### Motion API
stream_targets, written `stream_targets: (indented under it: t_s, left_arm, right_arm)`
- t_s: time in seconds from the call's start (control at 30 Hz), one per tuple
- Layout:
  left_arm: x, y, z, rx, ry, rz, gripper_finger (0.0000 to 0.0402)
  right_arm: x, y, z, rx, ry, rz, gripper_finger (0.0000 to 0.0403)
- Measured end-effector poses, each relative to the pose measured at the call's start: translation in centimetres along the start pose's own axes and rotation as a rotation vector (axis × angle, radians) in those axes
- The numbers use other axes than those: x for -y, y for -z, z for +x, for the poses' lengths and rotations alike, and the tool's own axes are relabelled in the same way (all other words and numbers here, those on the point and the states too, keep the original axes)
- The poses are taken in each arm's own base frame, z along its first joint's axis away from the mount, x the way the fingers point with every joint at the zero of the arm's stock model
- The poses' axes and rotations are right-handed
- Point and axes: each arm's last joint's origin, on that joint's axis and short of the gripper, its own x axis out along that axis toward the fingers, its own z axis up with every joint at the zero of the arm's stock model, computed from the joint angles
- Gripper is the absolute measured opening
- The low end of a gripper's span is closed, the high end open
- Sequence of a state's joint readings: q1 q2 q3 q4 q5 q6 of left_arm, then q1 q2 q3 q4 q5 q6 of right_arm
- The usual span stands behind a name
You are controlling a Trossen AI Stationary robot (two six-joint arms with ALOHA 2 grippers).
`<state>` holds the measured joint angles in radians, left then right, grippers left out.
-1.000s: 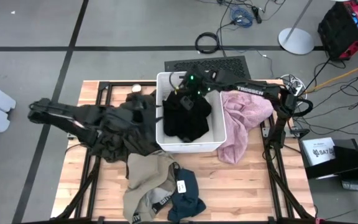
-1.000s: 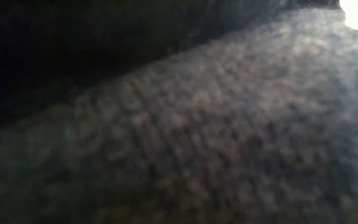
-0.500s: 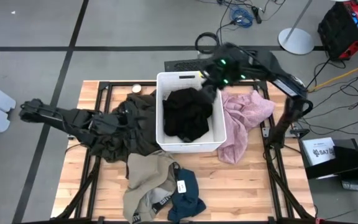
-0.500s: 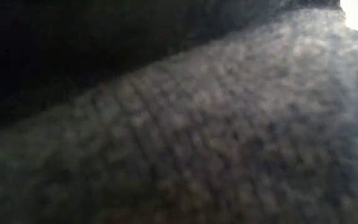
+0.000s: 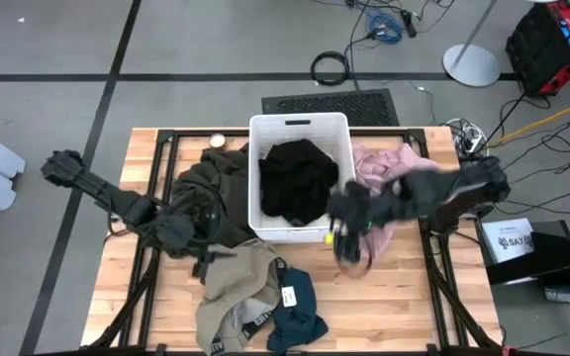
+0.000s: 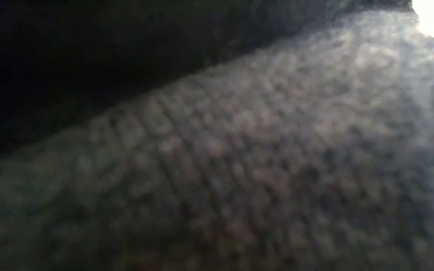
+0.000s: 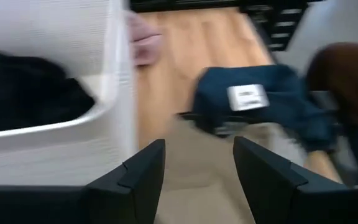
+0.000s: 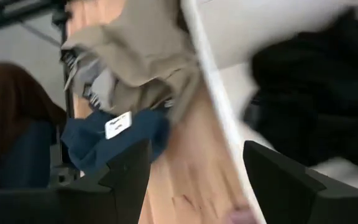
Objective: Sort clothes
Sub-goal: Put the blue shorts into the laundry bin
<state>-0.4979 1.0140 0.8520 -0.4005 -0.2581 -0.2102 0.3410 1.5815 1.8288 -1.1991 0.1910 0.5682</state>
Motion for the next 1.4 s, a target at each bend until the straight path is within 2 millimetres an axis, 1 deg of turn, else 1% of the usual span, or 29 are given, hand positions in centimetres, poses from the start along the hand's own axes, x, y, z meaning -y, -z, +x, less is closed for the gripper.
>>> stream_targets:
  t_s: [0.07,0.17,0.23,0.33,0.43,0.57,0.77,0.9,1.0,1.13,1.3,1.4]
  left_arm:
    - [1.1,0.0,0.7,0.01,0.043,-0.005,0.02]
    - [2.7,0.2,2.3,0.004,0.08,0.018,0.02]
    - [3.3,0.7,3.4,-0.027,0.077,0.034,0.02]
    - [3.8,1.5,4.8,-0.074,0.037,0.009,0.02]
    - [4.1,2.3,6.2,-0.127,0.015,-0.023,0.02]
    - [4.5,3.3,8.0,-0.18,-0.007,-0.054,0.02]
    - [5.1,4.7,10.6,-0.219,-0.02,-0.045,0.02]
    - [5.1,6.4,11.9,-0.318,-0.058,-0.029,0.02]
    - [4.6,7.7,12.1,-0.43,-0.126,-0.08,0.02]
    - [3.9,9.1,11.6,-0.576,-0.234,-0.155,0.02]
    - [3.8,10.3,10.3,-0.718,-0.295,-0.177,0.02]
    - [4.3,10.1,9.5,-0.756,-0.283,-0.172,0.02]
  right_arm:
    - [-1.8,1.6,2.6,0.015,-0.01,-0.047,0.0242]
    - [-4.2,4.1,6.7,0.115,-0.054,-0.105,0.0242]
    - [-5.0,5.9,9.1,0.165,-0.073,-0.12,0.0242]
    - [-5.5,8.5,11.3,0.178,-0.113,-0.072,0.0242]
    - [-5.8,10.5,12.5,0.174,-0.144,-0.002,0.0242]
    - [-6.6,12.2,13.5,0.217,-0.227,0.051,0.0242]
    - [-8.5,14.0,15.6,0.257,-0.289,-0.053,0.0242]
    - [-9.5,14.8,17.9,0.284,-0.305,-0.093,0.0242]
    - [-10.2,14.7,19.3,0.304,-0.333,-0.119,0.0242]
    - [-10.3,14.9,20.6,0.266,-0.306,-0.163,0.0234]
    - [-9.9,15.4,21.0,0.191,-0.254,-0.15,0.0196]
    - [-9.5,15.6,21.3,0.158,-0.22,-0.139,0.0166]
